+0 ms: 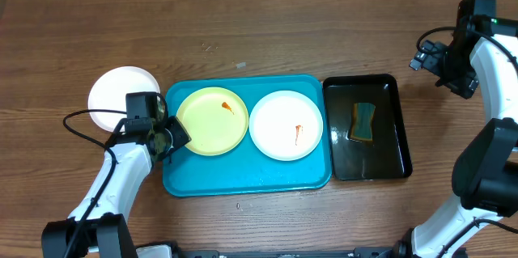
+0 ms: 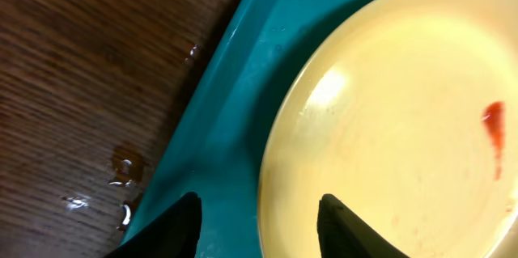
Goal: Clean dirty plates on tray and stack at the side
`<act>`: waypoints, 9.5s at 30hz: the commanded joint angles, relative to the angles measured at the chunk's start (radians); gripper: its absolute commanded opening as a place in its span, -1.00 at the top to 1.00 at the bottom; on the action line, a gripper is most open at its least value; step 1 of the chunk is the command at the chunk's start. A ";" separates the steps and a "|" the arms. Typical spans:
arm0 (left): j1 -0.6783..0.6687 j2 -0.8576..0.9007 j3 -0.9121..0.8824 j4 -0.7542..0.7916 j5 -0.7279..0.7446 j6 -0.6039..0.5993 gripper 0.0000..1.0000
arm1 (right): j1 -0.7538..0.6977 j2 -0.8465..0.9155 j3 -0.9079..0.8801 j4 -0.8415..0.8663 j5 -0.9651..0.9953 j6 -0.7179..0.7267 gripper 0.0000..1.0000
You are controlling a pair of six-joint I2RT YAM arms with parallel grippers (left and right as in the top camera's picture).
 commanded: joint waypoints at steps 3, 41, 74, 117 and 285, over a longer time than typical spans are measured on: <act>-0.007 0.007 0.178 -0.155 0.011 0.139 -0.18 | -0.003 -0.003 0.016 0.003 0.006 0.005 -1.00; -0.314 0.183 0.418 -0.638 -0.121 -0.267 -0.41 | -0.003 -0.003 0.016 0.003 0.006 0.005 -1.00; -0.213 0.187 0.195 -0.364 -0.190 -0.325 0.63 | -0.003 -0.003 0.016 0.003 0.006 0.005 -1.00; -0.185 0.224 0.387 -0.388 -0.383 -0.138 -0.24 | -0.003 -0.003 0.016 0.003 0.006 0.005 -1.00; -0.502 0.527 0.576 -0.158 0.027 0.162 0.28 | 0.371 -0.158 -0.440 0.352 0.018 -0.117 -0.44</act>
